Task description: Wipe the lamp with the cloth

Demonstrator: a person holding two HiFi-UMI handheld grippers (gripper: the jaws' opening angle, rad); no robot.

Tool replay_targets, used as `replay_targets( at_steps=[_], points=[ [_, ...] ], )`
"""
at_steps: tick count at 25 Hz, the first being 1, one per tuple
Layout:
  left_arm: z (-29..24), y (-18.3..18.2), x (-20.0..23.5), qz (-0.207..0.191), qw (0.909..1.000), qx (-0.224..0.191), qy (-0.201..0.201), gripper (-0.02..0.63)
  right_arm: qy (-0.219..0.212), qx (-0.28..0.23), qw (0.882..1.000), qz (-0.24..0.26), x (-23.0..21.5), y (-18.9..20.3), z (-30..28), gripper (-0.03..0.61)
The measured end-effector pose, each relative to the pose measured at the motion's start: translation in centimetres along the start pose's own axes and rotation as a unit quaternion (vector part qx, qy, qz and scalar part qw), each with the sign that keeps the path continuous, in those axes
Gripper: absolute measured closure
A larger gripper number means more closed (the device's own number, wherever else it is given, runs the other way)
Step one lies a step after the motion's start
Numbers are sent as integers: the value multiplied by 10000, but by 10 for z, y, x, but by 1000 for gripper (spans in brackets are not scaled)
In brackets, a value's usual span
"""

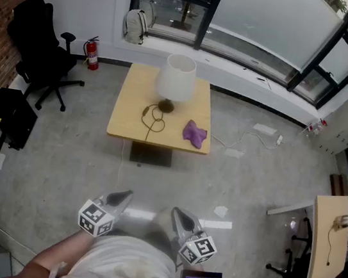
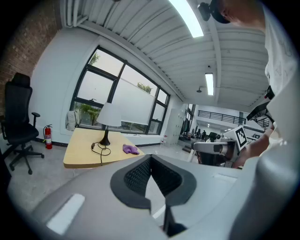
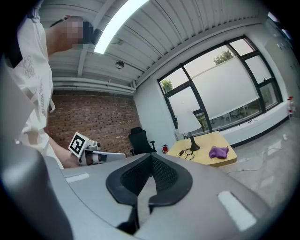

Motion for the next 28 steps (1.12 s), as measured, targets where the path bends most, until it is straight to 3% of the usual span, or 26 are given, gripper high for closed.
replay_targets(
  at_steps=[7, 21, 28],
  points=[
    [-12, -3, 2, -57, 9999, -58, 117, 612, 230, -212, 9993, -208, -15, 1, -5, 568],
    [-9, -17, 11, -304, 9993, -162, 141, 612, 363, -408, 9985, -58, -18, -8, -17, 567],
    [2, -9, 22, -148, 9998, -74, 72, 612, 345, -82, 9993, 128, -6, -3, -26, 567]
  ],
)
Point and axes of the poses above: the fingertips, and each gripper's own axes: z backward along the fingers, x to its left, y out of its underside, the point moved 10 cm from there along z, backward along the fingers, and after that the axes turned 6 degrees about y, right-handed, at the moved point
